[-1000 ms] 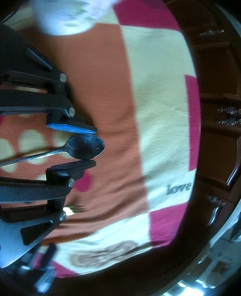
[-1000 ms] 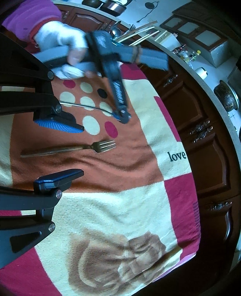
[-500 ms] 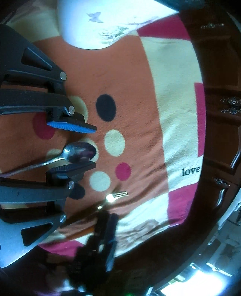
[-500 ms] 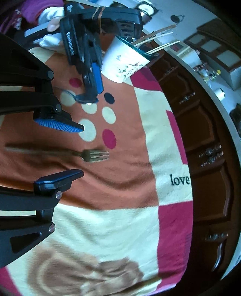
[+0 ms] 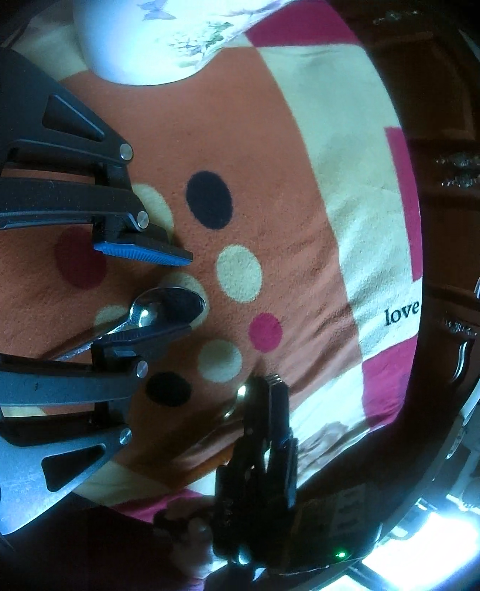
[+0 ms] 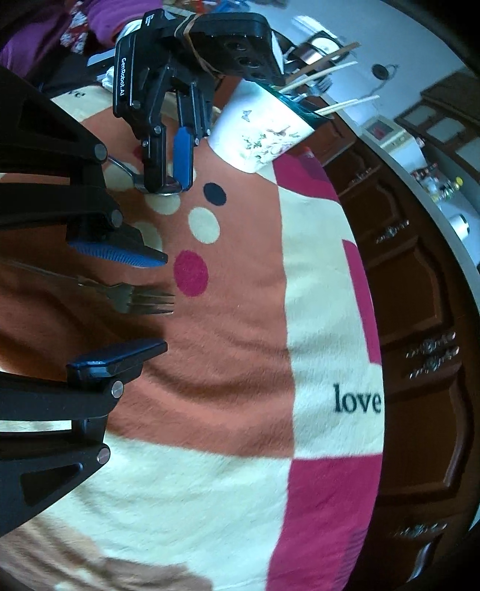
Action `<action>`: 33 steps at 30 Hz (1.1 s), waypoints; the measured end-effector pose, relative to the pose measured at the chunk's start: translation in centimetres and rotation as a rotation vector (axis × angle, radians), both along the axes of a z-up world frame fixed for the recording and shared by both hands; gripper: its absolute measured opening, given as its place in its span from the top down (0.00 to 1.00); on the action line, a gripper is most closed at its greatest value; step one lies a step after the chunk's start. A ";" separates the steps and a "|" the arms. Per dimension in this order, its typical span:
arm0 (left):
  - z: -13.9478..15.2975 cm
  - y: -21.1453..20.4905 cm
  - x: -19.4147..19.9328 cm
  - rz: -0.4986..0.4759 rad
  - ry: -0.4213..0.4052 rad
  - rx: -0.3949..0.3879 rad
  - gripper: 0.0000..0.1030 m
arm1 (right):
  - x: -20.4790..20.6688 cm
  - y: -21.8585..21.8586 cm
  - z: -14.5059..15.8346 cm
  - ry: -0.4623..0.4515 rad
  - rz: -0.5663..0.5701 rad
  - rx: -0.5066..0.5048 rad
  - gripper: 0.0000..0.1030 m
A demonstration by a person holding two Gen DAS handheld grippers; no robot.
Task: Organize utensils
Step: 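Grasp the metal spoon with the left tool while the right tool grasps the metal fork, then lift the spoon and fork and carry them over the white cup with both tools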
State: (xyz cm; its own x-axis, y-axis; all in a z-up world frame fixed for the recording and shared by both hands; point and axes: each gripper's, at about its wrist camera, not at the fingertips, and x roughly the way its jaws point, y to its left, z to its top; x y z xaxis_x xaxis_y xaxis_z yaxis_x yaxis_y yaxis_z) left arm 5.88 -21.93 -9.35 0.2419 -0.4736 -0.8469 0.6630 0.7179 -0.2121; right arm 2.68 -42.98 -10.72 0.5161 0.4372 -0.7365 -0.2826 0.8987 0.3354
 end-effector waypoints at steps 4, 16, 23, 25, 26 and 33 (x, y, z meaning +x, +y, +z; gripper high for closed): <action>-0.1 -0.2 0.0 -0.016 0.013 -0.005 0.83 | 0.4 0.5 -0.1 -0.008 0.009 -0.024 0.76; 0.6 0.0 -1.0 0.013 0.010 -0.029 0.98 | -2.4 0.6 0.6 -0.025 -0.079 -0.027 0.88; 2.6 1.3 -2.2 0.066 -0.013 -0.081 0.98 | -5.2 0.4 2.9 -0.093 -0.157 -0.042 0.88; 3.5 1.8 -2.6 0.081 -0.026 -0.095 0.98 | -5.9 0.4 3.6 -0.112 -0.175 -0.039 0.88; 3.8 2.0 -2.9 0.085 -0.030 -0.103 0.98 | -6.1 0.4 3.9 -0.117 -0.180 -0.038 0.88; 6.8 3.4 -5.0 0.103 -0.084 -0.151 0.98 | -8.4 1.9 6.3 -0.191 -0.222 -0.063 0.89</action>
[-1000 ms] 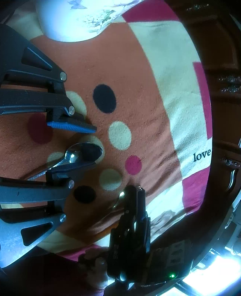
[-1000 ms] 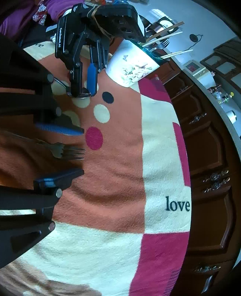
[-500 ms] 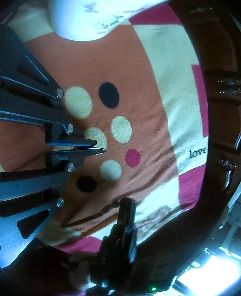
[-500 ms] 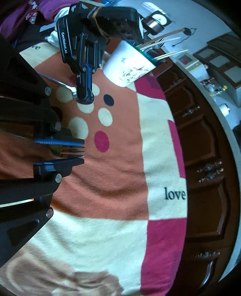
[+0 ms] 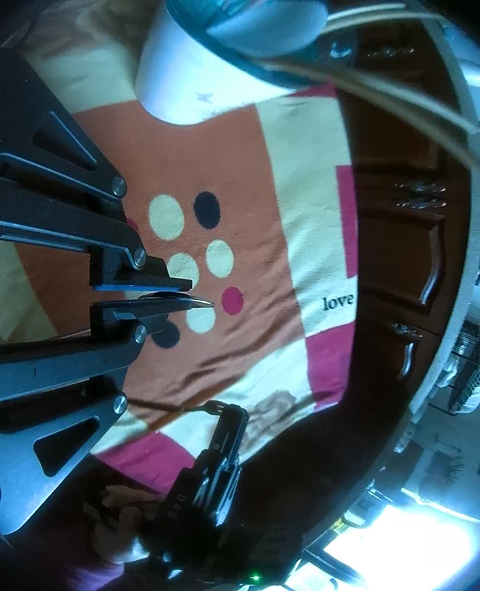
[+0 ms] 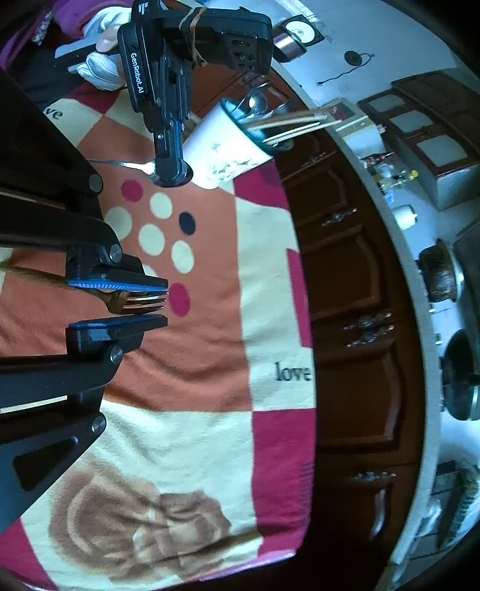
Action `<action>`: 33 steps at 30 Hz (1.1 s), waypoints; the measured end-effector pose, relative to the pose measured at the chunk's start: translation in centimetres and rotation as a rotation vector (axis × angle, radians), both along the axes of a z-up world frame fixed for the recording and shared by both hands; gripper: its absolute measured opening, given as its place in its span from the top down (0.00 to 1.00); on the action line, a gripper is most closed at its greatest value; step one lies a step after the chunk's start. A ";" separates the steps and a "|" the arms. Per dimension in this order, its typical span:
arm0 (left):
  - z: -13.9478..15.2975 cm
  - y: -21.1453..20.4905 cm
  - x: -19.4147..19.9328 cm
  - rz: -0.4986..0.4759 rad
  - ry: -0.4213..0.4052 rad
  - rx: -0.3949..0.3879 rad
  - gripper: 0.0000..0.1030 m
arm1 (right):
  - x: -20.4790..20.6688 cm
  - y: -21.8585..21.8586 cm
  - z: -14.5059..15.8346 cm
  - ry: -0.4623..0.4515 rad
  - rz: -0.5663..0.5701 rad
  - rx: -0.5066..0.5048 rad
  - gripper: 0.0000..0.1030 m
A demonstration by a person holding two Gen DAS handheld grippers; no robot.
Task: Organize utensils
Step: 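Lift the spoon and fork and carry them over the white cup with both tools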
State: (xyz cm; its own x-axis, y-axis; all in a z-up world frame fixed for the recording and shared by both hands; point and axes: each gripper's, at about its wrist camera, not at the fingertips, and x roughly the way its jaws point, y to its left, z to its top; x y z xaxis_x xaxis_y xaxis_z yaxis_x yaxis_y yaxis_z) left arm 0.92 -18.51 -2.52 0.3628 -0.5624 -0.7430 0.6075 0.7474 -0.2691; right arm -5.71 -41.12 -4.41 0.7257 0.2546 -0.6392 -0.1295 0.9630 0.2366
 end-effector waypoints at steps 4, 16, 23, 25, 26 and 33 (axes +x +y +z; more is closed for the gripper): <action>1.4 1.0 -1.0 0.009 -0.022 -0.024 0.98 | -1.6 1.7 1.5 -0.047 -0.006 -0.029 0.92; 4.5 4.4 -2.8 0.073 -0.063 -0.073 0.98 | -3.5 4.6 3.8 -0.076 -0.002 -0.067 0.99; 6.7 6.4 -3.7 0.111 -0.109 -0.102 0.98 | -4.9 6.1 7.0 -0.140 0.008 -0.083 0.99; 7.0 7.0 -3.9 0.118 -0.116 -0.099 0.98 | -5.2 6.7 7.7 -0.153 0.016 -0.091 0.99; 7.1 7.2 -4.0 0.123 -0.119 -0.099 0.98 | -5.3 7.0 8.0 -0.158 0.020 -0.099 0.99; 8.7 9.2 -4.1 0.173 -0.143 -0.122 0.98 | -5.2 8.6 9.2 -0.165 0.039 -0.121 0.99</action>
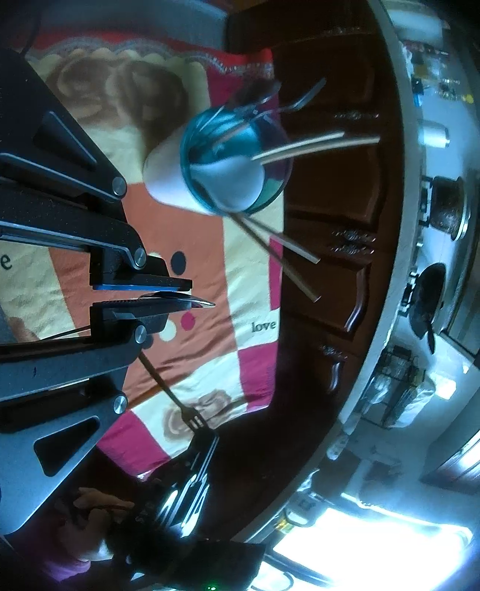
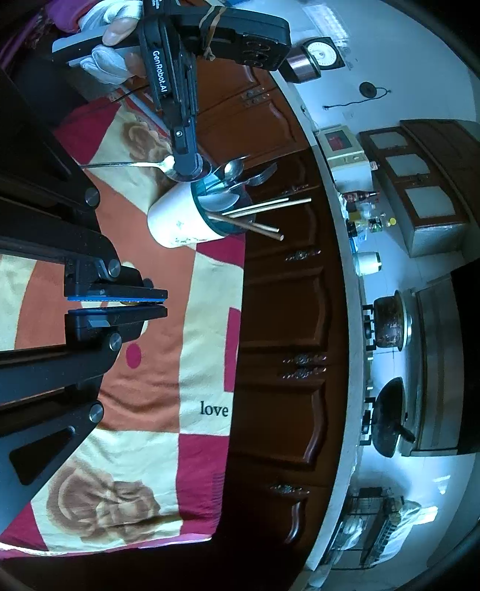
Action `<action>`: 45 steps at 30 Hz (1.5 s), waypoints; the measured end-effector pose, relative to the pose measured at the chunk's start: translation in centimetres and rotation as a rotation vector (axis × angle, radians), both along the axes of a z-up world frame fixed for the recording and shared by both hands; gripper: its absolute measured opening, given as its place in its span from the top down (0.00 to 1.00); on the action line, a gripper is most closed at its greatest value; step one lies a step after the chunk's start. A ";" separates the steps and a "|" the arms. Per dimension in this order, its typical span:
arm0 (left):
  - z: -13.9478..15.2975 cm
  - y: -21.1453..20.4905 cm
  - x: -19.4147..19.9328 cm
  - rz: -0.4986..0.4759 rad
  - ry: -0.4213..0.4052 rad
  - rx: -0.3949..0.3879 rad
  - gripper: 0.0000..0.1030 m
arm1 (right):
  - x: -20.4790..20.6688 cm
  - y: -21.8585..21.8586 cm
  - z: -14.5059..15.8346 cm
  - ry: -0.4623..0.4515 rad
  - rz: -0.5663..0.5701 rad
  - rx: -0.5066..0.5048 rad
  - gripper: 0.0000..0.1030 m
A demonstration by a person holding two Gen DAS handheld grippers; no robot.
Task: Organize utensils
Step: 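Lift the spoon and fork and carry them over the white cup with both tools, then lower the spoon and fork into the white cup and open both tools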
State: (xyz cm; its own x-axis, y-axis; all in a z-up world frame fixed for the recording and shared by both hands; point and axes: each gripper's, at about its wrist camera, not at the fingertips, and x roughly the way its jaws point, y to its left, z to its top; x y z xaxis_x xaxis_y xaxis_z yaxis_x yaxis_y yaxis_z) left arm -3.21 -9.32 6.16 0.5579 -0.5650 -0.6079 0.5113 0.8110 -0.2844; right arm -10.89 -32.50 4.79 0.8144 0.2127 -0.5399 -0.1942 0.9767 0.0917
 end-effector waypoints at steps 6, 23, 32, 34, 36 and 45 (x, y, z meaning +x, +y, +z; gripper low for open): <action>1.5 1.6 0.3 0.034 -0.029 -0.015 0.98 | -0.1 1.5 1.5 -0.018 0.020 -0.026 0.99; 9.1 8.8 5.9 0.291 -0.222 -0.022 0.98 | 3.1 8.4 7.4 -0.147 0.105 -0.082 0.99; 7.5 8.6 9.5 0.408 -0.320 0.082 0.98 | 7.7 12.8 7.0 -0.148 0.130 -0.174 0.99; 7.2 8.4 10.1 0.429 -0.338 0.100 0.98 | 8.5 13.4 6.4 -0.139 0.131 -0.191 0.99; 6.7 8.0 10.9 0.449 -0.356 0.115 0.98 | 9.2 13.8 5.7 -0.131 0.131 -0.209 0.99; 4.0 6.0 12.4 0.471 -0.401 0.209 0.98 | 10.7 16.0 2.7 -0.082 0.168 -0.279 0.99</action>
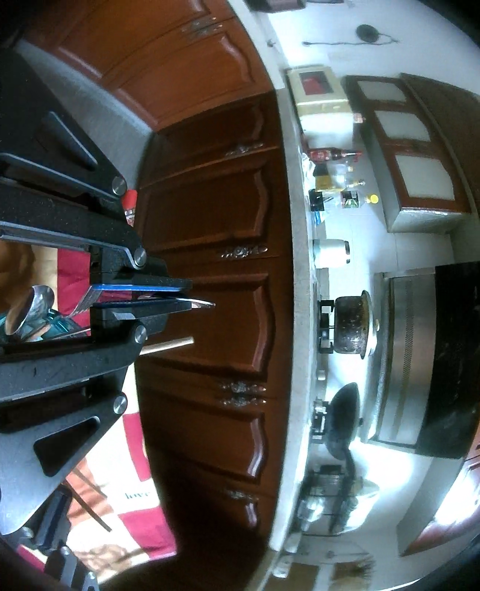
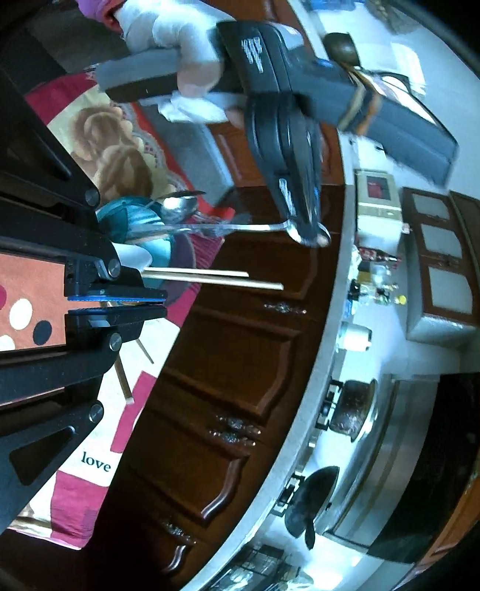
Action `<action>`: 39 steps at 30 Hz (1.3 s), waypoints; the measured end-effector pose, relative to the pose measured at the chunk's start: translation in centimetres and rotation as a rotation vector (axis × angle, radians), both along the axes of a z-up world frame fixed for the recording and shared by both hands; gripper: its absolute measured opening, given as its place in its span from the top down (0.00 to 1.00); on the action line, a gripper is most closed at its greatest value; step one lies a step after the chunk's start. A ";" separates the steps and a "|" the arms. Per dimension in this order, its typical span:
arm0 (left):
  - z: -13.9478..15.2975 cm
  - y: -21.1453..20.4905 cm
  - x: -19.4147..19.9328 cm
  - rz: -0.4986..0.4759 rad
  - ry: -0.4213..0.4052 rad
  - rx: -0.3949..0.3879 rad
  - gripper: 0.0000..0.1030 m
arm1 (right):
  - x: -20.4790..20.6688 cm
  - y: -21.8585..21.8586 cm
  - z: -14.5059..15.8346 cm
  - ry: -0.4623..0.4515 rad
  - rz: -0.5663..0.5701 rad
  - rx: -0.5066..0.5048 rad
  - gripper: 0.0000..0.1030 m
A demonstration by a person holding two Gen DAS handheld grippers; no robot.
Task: Organize utensils
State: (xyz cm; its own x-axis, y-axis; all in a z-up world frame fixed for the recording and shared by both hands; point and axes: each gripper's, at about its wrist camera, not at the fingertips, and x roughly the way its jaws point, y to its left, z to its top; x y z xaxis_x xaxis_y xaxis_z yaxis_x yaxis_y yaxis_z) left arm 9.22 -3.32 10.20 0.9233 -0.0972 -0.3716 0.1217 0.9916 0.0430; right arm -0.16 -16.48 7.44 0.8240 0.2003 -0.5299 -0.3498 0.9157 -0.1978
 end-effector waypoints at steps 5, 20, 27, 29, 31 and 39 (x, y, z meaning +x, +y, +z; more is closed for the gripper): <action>-1.5 -1.1 0.4 -0.009 0.013 0.049 0.98 | 0.5 0.7 -1.5 0.039 0.017 0.001 0.99; -3.6 -0.9 0.7 -0.039 0.153 -0.004 0.98 | 1.9 0.4 -4.4 0.185 0.026 0.093 0.92; -3.1 0.3 0.4 -0.060 0.200 -0.094 0.90 | 1.2 -0.7 -3.8 0.178 0.025 0.172 0.71; -2.5 0.7 0.0 -0.066 0.198 -0.124 0.81 | 0.9 -0.9 -3.5 0.169 0.023 0.174 0.71; -2.1 1.1 -0.3 -0.073 0.199 -0.153 0.68 | 0.5 -1.2 -3.3 0.162 0.018 0.184 0.71; -0.4 2.2 -2.9 -0.083 0.202 -0.191 0.61 | -1.0 -2.9 -2.6 0.153 -0.032 0.239 0.65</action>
